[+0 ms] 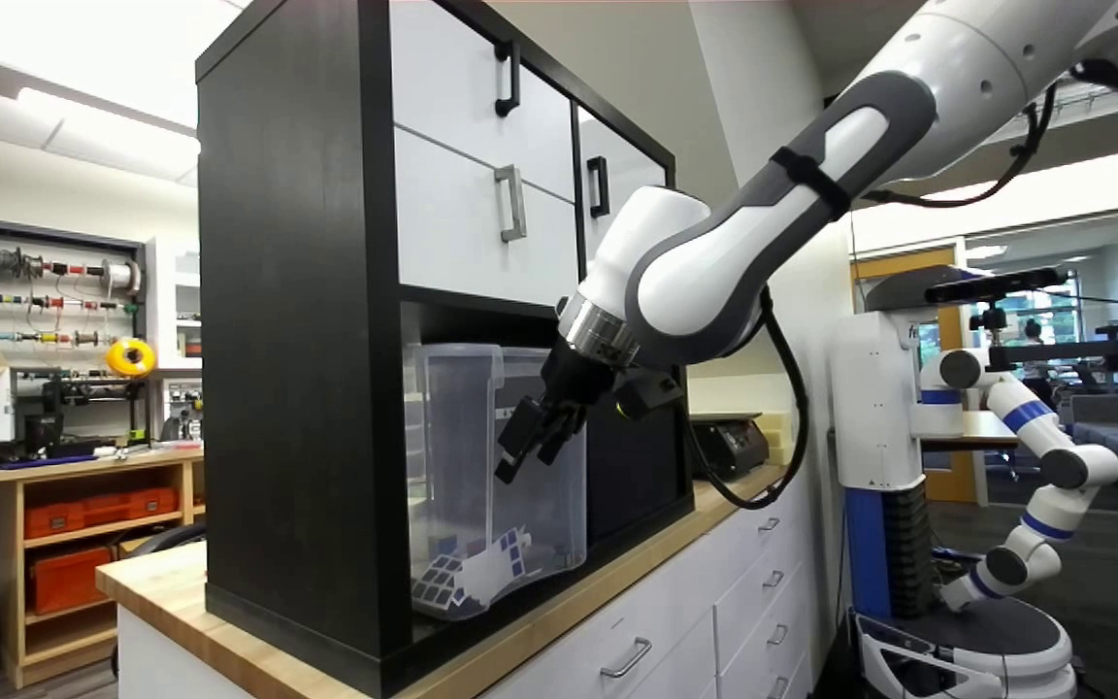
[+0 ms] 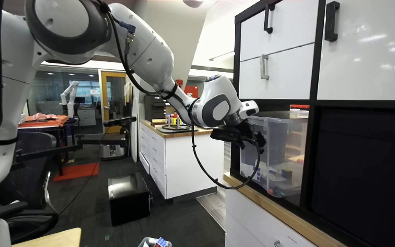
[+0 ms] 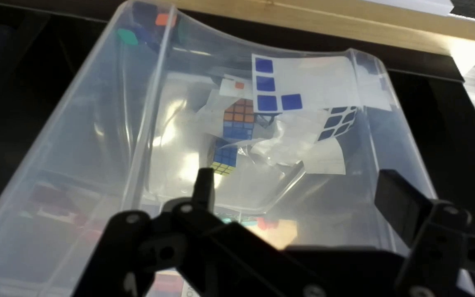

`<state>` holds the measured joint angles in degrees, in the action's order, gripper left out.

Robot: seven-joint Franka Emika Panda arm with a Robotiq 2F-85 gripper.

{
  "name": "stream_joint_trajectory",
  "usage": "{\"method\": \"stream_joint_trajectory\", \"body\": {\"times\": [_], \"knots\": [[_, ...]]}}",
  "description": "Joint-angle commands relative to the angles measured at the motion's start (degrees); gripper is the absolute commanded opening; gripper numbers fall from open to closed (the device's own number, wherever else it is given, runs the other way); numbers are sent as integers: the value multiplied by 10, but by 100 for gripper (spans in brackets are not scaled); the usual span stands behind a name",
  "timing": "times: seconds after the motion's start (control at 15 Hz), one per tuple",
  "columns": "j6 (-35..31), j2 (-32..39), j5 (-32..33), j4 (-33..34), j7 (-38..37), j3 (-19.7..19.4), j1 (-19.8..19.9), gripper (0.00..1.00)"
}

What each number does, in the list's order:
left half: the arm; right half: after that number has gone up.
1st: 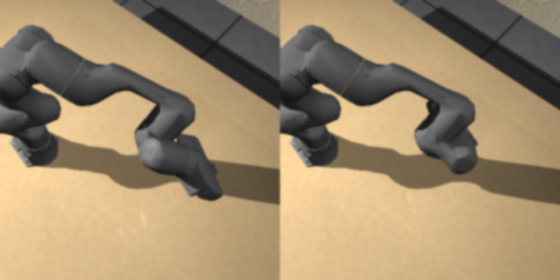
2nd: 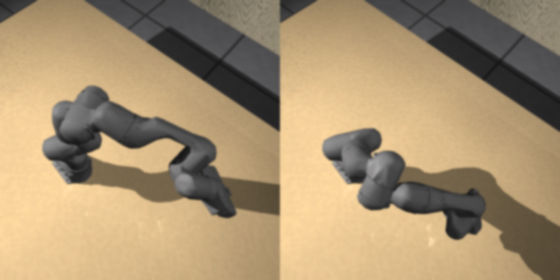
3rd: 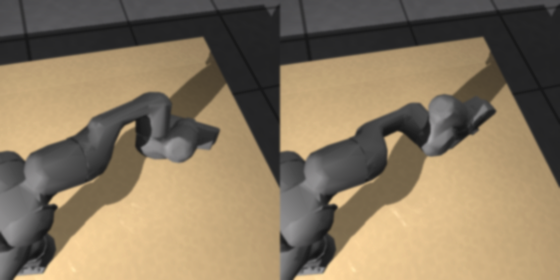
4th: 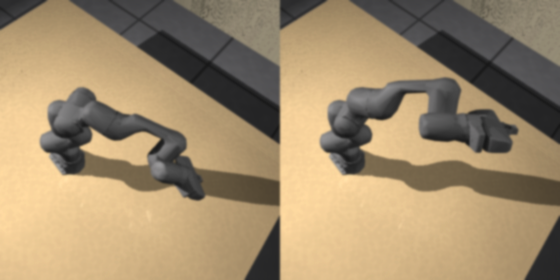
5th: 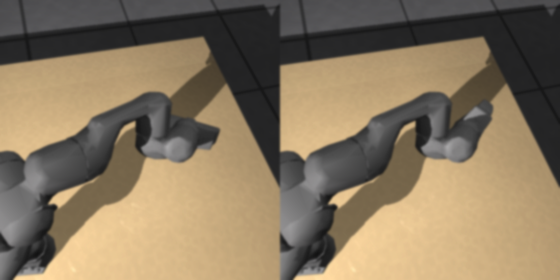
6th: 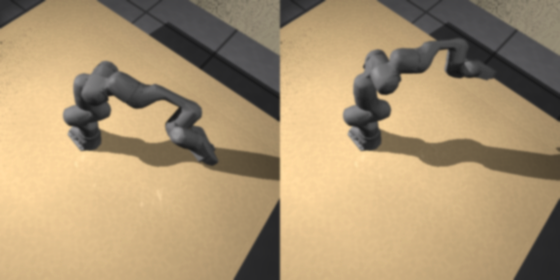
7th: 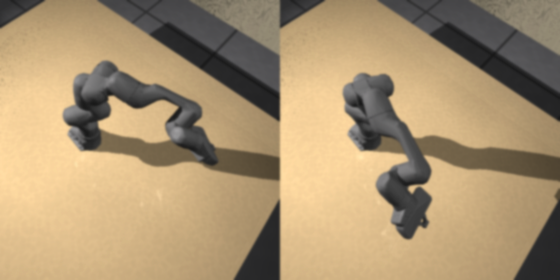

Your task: Push the clear storage bin backwards

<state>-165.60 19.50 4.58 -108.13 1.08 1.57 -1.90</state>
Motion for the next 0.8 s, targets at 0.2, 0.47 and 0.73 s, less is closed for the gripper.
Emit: {"method": "stream_joint_trajectory", "body": {"times": [0.2,0.47,0.73], "knots": [[9,29,-1,47,8,-5,-1,100],[20,-2,-21,5,15,11,8,100],[58,-43,-33,-45,5,15,3,100]]}}
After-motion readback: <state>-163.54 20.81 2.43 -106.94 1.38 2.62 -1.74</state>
